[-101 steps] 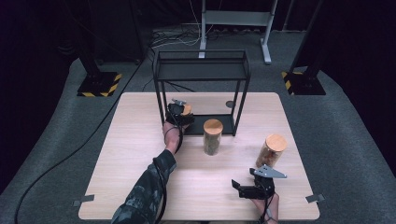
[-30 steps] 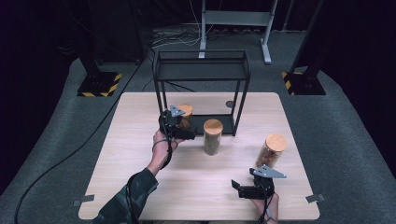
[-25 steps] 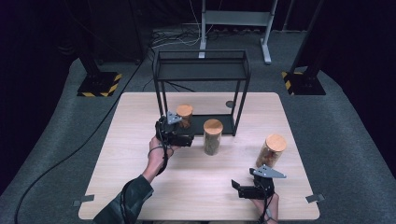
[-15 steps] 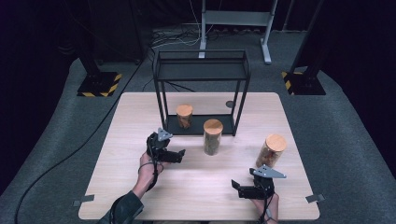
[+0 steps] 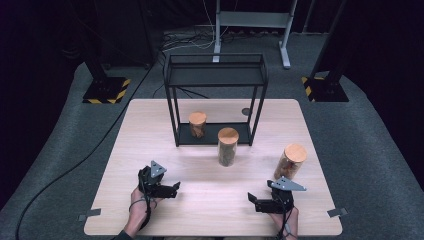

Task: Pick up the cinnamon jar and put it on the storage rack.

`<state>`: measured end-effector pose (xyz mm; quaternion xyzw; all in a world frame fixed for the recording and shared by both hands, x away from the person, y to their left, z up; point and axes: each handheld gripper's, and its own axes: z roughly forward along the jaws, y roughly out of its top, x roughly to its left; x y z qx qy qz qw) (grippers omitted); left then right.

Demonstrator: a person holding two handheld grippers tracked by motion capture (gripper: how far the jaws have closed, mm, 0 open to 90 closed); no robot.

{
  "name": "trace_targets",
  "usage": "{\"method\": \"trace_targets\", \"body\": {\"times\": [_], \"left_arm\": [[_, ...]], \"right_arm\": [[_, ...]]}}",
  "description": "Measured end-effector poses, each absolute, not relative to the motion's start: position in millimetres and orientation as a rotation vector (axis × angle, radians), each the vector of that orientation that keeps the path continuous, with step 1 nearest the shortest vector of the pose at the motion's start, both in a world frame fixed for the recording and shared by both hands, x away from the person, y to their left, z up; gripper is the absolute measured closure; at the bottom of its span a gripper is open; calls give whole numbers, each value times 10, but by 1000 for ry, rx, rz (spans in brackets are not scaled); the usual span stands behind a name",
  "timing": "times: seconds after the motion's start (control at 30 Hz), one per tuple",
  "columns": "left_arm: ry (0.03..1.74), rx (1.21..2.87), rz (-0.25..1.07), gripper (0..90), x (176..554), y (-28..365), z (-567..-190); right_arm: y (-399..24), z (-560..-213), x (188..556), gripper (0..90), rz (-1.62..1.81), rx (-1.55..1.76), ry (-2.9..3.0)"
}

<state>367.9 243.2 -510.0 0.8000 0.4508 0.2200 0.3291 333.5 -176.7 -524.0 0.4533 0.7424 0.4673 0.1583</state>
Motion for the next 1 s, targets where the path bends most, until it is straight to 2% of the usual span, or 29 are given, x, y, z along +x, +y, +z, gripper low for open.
{"method": "trace_targets", "body": {"times": [0.37, 1.0], "left_arm": [[1279, 2053, 546, 2, 3524, 2717, -5261], [1318, 2017, 526, 0, 3502, 2783, -5299]], "right_arm": [[-1767, -5240, 3336, 33, 1337, 1296, 2124], [-1769, -5239, 3340, 34, 1349, 1297, 2114]]}}
